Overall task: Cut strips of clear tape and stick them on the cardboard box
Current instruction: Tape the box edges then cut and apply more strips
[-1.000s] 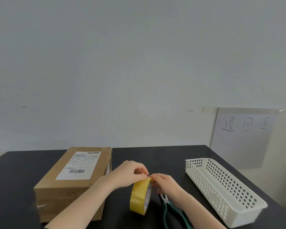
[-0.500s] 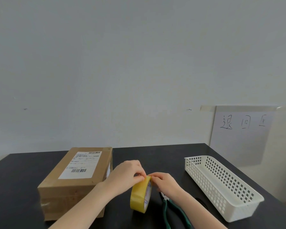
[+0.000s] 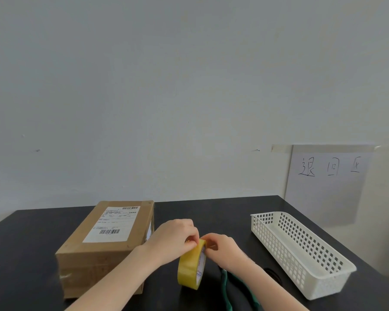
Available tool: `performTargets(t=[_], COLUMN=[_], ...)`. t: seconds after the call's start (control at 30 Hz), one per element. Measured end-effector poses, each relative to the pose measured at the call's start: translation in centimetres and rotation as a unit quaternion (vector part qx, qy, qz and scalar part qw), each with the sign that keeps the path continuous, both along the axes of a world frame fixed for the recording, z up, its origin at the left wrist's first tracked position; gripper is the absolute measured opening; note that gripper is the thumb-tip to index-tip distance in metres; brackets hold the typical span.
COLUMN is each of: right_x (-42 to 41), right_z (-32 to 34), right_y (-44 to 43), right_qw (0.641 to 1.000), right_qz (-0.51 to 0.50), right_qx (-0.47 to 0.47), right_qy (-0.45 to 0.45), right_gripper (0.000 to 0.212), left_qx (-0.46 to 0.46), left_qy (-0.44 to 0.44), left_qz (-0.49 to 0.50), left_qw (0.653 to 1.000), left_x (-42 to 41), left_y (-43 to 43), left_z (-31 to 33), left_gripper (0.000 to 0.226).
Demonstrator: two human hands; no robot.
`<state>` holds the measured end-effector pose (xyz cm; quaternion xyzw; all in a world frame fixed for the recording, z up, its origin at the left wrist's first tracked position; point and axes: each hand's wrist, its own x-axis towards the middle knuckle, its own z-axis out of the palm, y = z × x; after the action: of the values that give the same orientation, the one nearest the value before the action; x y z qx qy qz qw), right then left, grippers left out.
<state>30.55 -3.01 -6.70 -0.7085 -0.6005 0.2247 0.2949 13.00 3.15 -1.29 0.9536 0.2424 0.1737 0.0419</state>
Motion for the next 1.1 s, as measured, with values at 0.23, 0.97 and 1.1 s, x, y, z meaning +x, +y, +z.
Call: performTargets(t=[0.23, 0.97, 1.1], right_x=[-1.2, -0.7, -0.7], right_z=[-0.3, -1.8, -1.9], right_y=[0.4, 2.1, 2.2], right_qw=[0.986, 0.972, 0.970], right_qz=[-0.018, -0.030, -0.028], right_qx=[0.025, -0.004, -0.004], right_qy=[-0.163, -0.234, -0.240], right_gripper=[0.010, 0.020, 0.019], left_qx=[0.152, 0.079, 0.046], left_qy=[0.095, 0.015, -0.013], left_qz=[-0.043, -0.044, -0.031], left_qw=[0.983, 0.996, 0.998], left_x=[0.6, 0.4, 0.6], left_y=[-0.7, 0.9, 1.2], left_z=[0.1, -0.9, -0.8], left_gripper=[0.017, 0.019, 0.019])
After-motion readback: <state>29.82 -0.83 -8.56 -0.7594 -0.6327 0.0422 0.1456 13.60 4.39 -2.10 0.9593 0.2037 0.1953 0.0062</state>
